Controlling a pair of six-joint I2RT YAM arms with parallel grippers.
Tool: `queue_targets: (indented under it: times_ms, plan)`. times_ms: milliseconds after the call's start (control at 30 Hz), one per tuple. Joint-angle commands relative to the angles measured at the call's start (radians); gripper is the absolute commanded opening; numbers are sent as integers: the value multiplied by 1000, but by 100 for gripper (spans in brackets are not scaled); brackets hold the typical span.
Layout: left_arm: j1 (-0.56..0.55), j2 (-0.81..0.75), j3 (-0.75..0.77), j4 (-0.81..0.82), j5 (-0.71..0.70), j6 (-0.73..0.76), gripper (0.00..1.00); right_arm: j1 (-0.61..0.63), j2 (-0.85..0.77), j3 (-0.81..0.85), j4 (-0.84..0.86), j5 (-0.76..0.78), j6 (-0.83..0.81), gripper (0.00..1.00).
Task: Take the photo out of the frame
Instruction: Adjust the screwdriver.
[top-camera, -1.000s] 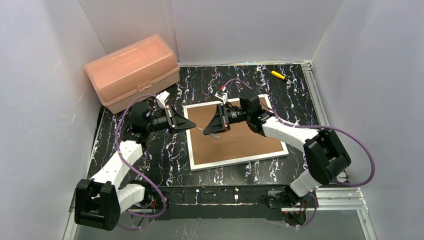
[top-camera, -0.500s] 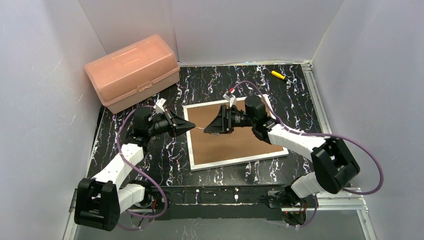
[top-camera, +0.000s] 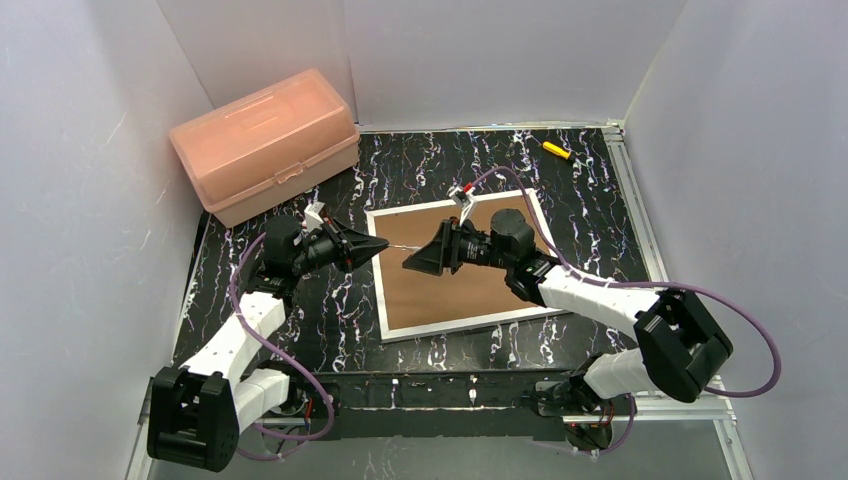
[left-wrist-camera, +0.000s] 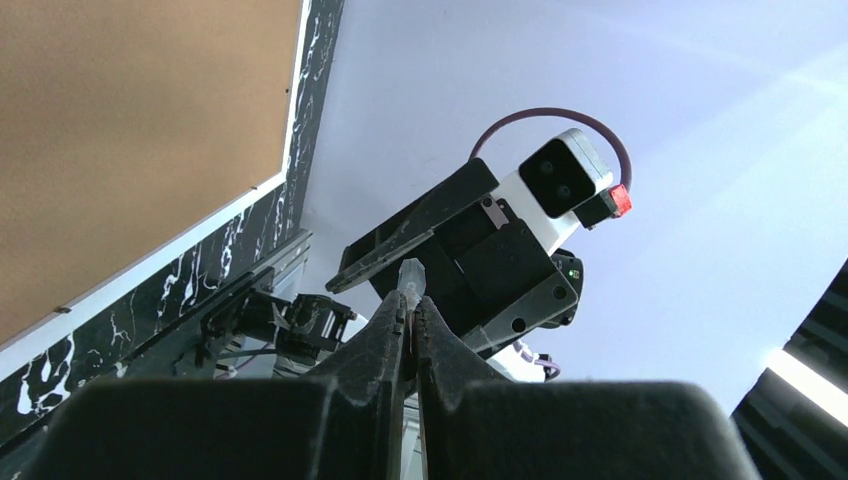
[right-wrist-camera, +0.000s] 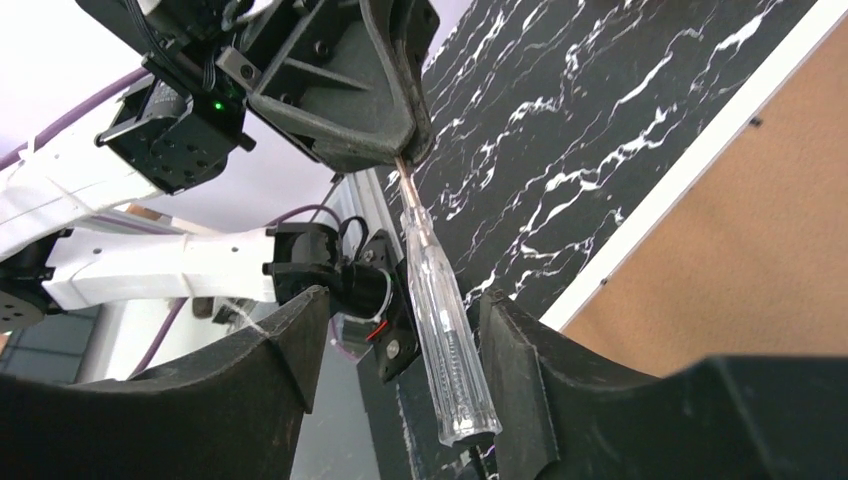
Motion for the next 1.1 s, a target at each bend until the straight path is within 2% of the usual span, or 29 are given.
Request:
queue_targets:
  times_ms: [0, 200, 400, 633, 733, 900, 933, 1067]
  plan:
    - [-4, -7, 6, 15, 30, -35, 0, 3, -43, -10, 105, 71, -47, 62]
    - [-4, -1, -5, 19, 48, -43, 0, 3, -32, -22, 169, 79, -42, 63]
    - [-4, -2, -10, 31, 51, -52, 0, 3, -16, -12, 171, 75, -40, 48]
    - [-4, -4, -16, 40, 55, -56, 0, 3, -18, -19, 177, 90, -36, 44]
    - [-4, -4, -17, 40, 57, -56, 0, 3, -21, -20, 177, 98, -37, 34]
    - [-4, -3, -25, 40, 54, -49, 0, 3, -25, -18, 165, 108, -38, 2]
    - [-4, -4, -28, 40, 53, -43, 0, 3, -27, -16, 154, 111, -41, 1]
    - [-3, -11, -36, 40, 43, -6, 20, 3, -42, -12, 95, 135, -58, 1]
